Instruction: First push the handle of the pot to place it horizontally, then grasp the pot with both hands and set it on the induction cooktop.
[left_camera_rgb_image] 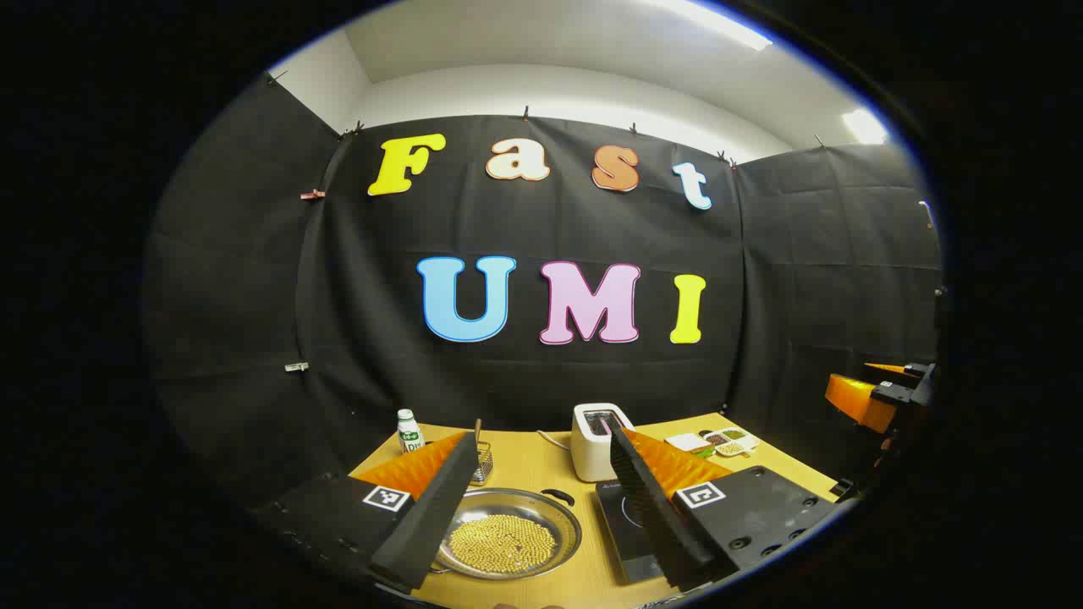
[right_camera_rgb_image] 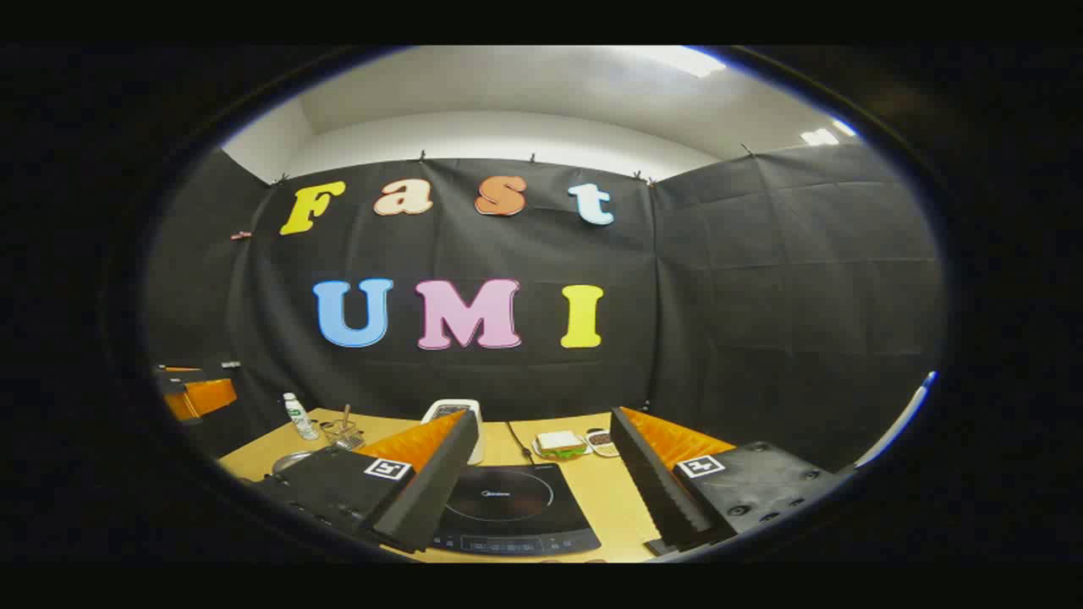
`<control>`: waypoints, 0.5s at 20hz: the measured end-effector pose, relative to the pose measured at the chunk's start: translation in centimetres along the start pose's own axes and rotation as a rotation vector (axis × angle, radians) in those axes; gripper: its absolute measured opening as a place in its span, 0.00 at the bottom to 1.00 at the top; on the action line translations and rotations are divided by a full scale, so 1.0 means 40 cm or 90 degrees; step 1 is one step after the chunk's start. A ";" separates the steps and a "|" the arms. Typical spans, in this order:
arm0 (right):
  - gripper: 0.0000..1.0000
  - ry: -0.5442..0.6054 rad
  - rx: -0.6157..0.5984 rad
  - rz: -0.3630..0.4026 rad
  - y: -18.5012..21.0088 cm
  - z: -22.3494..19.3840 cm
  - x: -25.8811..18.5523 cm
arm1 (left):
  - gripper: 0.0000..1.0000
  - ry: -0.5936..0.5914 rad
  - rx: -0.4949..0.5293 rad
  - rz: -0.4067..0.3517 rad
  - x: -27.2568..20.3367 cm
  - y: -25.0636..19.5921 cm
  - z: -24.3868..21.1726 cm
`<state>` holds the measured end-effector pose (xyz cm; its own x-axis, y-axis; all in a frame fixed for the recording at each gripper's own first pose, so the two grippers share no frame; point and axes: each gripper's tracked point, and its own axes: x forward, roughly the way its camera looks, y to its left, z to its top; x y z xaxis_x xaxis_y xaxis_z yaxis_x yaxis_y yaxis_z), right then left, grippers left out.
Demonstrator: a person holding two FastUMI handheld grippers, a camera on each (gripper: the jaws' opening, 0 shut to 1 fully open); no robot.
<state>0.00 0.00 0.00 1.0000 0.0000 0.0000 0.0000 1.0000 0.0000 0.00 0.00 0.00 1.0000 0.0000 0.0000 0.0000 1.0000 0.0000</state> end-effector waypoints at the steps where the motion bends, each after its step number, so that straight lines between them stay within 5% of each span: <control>1: 0.98 0.001 -0.003 0.003 0.006 0.001 0.000 | 0.98 0.004 0.001 0.000 0.001 0.000 -0.002; 10: 0.98 0.026 0.000 -0.013 -0.001 -0.013 0.009 | 0.98 0.028 -0.016 -0.017 0.031 0.011 -0.022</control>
<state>0.35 -0.05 -0.54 0.9989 -0.0202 -0.0414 0.0202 0.9998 -0.0009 1.23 0.45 -0.86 0.9987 -0.0280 -0.0432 0.0269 0.9993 -0.0258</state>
